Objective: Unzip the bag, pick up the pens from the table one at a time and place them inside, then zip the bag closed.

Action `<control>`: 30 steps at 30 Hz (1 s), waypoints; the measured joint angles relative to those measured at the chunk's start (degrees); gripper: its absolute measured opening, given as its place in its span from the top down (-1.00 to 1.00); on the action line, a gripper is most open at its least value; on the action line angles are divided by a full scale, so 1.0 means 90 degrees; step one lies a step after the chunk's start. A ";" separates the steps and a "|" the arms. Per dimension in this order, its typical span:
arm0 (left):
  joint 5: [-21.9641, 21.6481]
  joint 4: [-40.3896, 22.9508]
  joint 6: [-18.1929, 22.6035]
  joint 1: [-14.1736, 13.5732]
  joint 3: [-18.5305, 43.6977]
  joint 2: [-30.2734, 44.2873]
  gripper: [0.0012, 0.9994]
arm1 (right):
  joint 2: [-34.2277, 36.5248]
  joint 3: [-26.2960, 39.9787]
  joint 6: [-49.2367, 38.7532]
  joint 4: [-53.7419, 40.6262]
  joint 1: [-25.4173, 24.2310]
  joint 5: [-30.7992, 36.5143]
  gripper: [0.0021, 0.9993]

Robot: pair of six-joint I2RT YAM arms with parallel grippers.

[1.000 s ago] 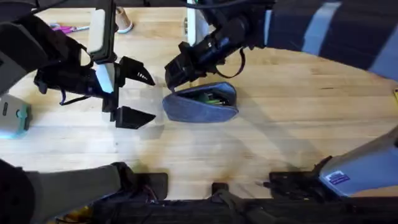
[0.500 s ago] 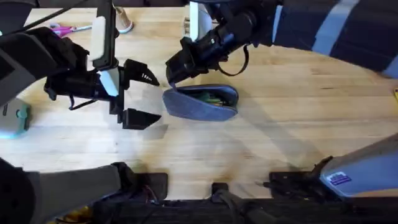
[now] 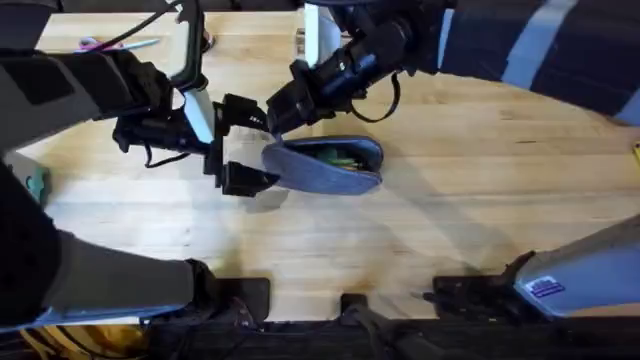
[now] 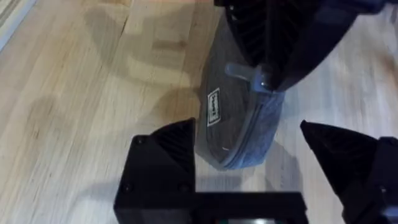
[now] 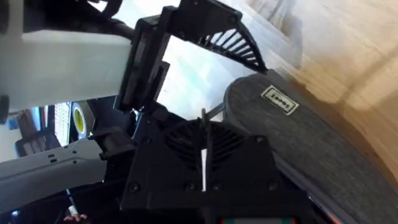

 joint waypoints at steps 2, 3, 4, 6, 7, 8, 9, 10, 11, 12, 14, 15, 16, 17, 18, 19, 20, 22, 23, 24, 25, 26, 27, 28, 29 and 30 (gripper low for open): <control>0.0082 0.0000 -0.0039 0.0000 0.0000 0.0054 -0.99 | 0.0000 0.0000 0.0000 0.0000 0.0000 0.0000 0.94; 0.0103 0.0002 -0.0053 0.0000 -0.0002 0.0057 -0.99 | 0.0000 0.0000 0.0000 0.0000 0.0000 0.0000 0.94; 0.0129 0.0000 -0.0061 0.0000 -0.0002 0.0052 -0.99 | 0.0000 0.0000 0.0000 0.0000 0.0000 0.0000 0.94; 0.0188 0.0002 -0.0084 0.0000 -0.0002 0.0054 -0.96 | 0.0000 0.0000 0.0000 -0.0002 0.0000 0.0000 0.94; 0.0221 0.0002 -0.0101 0.0000 -0.0002 0.0054 -0.77 | 0.0000 0.0000 0.0000 -0.0002 0.0000 0.0000 0.94; 0.0243 0.0002 -0.0121 0.0000 -0.0002 0.0054 -0.58 | 0.0000 0.0000 0.0000 -0.0002 0.0000 0.0000 0.94; 0.0247 0.0002 -0.0129 0.0000 -0.0002 0.0054 -0.26 | 0.0000 0.0000 0.0000 -0.0002 0.0000 0.0000 0.94; 0.0252 0.0007 -0.0129 0.0000 -0.0002 0.0054 0.06 | 0.0000 0.0000 0.0000 -0.0002 0.0000 0.0000 0.94; 0.0260 0.0004 -0.0129 0.0000 -0.0002 0.0054 0.38 | 0.0000 0.0000 0.0000 -0.0002 0.0000 0.0000 0.94; 0.0261 0.0002 -0.0132 0.0000 -0.0004 0.0054 0.69 | 0.0000 0.0000 0.0000 -0.0002 0.0000 0.0000 0.94; 0.0273 0.0026 -0.0126 0.0000 -0.0005 0.0053 0.89 | 0.0000 0.0000 0.0000 -0.0005 0.0000 0.0000 0.94; 0.0276 0.0022 -0.0132 0.0000 -0.0004 0.0054 0.90 | 0.0000 0.0000 0.0000 -0.0005 0.0000 0.0000 0.94; 0.0276 0.0022 -0.0134 0.0000 -0.0005 0.0054 0.91 | 0.0000 0.0000 0.0000 -0.0005 0.0000 0.0000 0.94; 0.0276 0.0024 -0.0132 0.0000 -0.0005 0.0054 0.91 | 0.0000 0.0000 0.0000 -0.0005 0.0000 0.0000 0.94; 0.0276 0.0022 -0.0132 0.0000 -0.0005 0.0054 0.91 | 0.0000 0.0000 0.0000 -0.0009 0.0000 0.0011 0.94; 0.0252 0.0024 -0.0132 0.0000 -0.0005 0.0054 0.92 | 0.0000 0.0000 0.0000 -0.0111 -0.0002 0.0142 0.94; 0.0234 0.0026 -0.0132 0.0000 -0.0005 0.0054 0.92 | 0.0000 0.0000 -0.0003 -0.0199 -0.0005 0.0218 0.94; 0.0214 0.0027 -0.0132 0.0000 -0.0007 0.0054 0.92 | 0.0000 0.0000 -0.0001 -0.0539 -0.0027 0.0480 0.94; 0.0213 0.0026 -0.0133 0.0000 -0.0010 0.0054 0.92 | 0.0000 0.0000 -0.0001 -0.0749 -0.0050 0.0657 0.94; 0.0173 0.0027 -0.0132 -0.0001 -0.0012 0.0056 0.92 | -0.0001 0.0005 -0.0001 -0.1260 -0.0158 0.1245 0.94; 0.0165 0.0029 -0.0132 -0.0007 -0.0015 0.0054 0.92 | -0.0002 0.0007 0.0000 -0.1395 -0.0207 0.1436 0.94; 0.0162 0.0034 -0.0132 -0.0015 -0.0017 0.0057 0.92 | -0.0002 0.0007 0.0000 -0.1510 -0.0256 0.1606 0.94; 0.0165 0.0043 -0.0132 -0.0023 -0.0017 0.0059 0.92 | -0.0002 0.0007 0.0001 -0.1617 -0.0317 0.1757 0.94; 0.0170 0.0051 -0.0132 -0.0028 -0.0017 0.0059 0.92 | -0.0002 0.0007 0.0001 -0.1690 -0.0373 0.1873 0.94; 0.0174 0.0051 -0.0132 -0.0036 -0.0017 0.0062 0.92 | -0.0002 0.0010 0.0000 -0.1760 -0.0426 0.1970 0.94; 0.0179 0.0051 -0.0132 -0.0042 -0.0017 0.0059 0.92 | -0.0002 0.0020 0.0000 -0.1842 -0.0481 0.2053 0.94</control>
